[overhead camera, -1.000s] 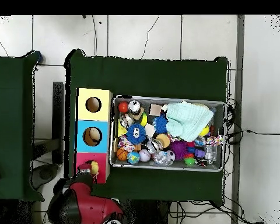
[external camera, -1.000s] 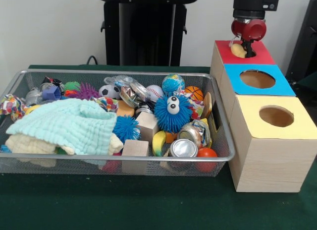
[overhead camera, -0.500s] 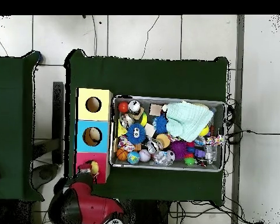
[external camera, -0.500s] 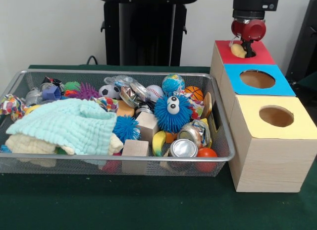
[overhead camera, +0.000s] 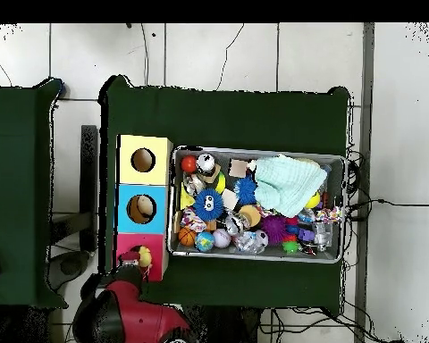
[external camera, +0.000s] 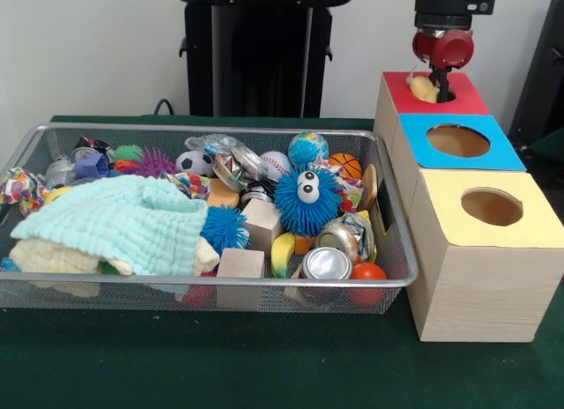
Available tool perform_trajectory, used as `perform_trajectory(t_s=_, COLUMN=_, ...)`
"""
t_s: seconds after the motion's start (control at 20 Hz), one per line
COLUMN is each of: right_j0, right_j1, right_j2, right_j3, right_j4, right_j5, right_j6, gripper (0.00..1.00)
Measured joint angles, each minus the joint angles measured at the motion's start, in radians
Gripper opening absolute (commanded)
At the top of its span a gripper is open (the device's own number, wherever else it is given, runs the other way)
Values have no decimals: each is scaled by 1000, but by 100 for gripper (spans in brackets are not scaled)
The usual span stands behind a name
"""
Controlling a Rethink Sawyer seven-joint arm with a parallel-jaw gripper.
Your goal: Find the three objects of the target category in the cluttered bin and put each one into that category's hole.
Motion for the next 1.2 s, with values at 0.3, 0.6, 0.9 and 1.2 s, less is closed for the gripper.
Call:
perform_trajectory(t_s=0.3, right_j0=5, right_j1=-34, right_j2=4, right_j3=27, right_j4=28, right_j5=2, right_j6=0, gripper=100)
perform_trajectory(t_s=0.6, right_j0=7, right_j1=-46, right_j2=5, right_j3=34, right_j4=72, right_j5=28, right_j6=0, gripper=100)
perform_trajectory(t_s=0.9, right_j0=7, right_j1=-46, right_j2=13, right_j3=34, right_j4=83, right_j5=29, right_j6=0, gripper=100)
perform_trajectory(t_s=1.2, right_j0=7, right_j1=-46, right_j2=13, right_j3=34, right_j4=83, right_j5=29, right_j6=0, gripper=100)
